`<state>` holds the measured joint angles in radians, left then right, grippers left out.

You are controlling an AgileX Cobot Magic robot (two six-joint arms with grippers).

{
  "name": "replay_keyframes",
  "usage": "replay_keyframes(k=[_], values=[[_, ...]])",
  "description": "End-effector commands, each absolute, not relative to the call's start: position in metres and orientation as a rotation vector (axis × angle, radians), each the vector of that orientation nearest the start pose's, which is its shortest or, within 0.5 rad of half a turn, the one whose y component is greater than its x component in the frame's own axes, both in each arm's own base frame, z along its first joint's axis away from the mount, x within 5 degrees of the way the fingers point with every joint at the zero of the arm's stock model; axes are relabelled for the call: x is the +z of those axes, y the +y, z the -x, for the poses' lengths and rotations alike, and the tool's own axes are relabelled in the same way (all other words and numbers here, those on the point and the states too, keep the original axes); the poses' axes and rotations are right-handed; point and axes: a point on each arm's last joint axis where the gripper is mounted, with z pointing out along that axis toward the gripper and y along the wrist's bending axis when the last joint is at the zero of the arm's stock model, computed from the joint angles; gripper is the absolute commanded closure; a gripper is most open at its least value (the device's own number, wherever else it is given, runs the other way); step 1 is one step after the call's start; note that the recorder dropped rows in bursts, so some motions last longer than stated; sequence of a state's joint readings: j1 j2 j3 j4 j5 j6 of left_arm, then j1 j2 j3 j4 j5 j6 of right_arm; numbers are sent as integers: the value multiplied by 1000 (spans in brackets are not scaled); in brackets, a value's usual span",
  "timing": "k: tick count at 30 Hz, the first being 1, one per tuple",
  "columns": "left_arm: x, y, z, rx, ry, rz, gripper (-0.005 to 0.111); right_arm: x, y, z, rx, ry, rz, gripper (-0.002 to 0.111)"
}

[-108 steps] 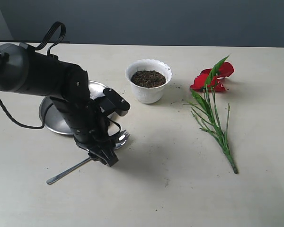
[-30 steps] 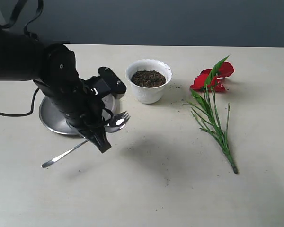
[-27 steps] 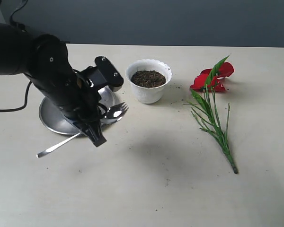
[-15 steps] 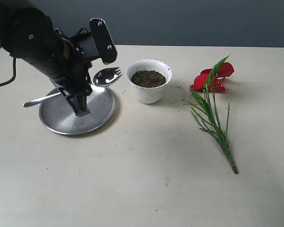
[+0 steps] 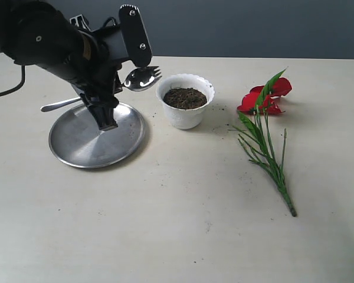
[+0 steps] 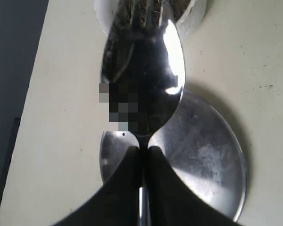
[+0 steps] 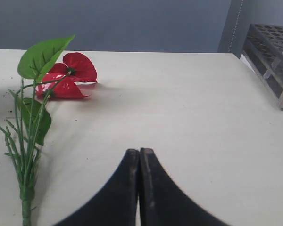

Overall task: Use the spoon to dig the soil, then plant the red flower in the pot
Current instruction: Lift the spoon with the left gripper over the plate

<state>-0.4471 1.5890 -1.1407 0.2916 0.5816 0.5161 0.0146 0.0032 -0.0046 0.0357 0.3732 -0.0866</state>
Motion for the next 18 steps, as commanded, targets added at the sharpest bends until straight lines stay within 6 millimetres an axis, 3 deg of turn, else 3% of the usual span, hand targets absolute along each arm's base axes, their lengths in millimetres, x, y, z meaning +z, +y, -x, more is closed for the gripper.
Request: replay_keyframes(k=[1,18], values=[[271,-137,-314,324,2055,-1351,106,181,2,-53,-21,1843,72,108],[272,-137,-314,323,2052,-1350,106,181,2,-53,-18,1843,70,108]])
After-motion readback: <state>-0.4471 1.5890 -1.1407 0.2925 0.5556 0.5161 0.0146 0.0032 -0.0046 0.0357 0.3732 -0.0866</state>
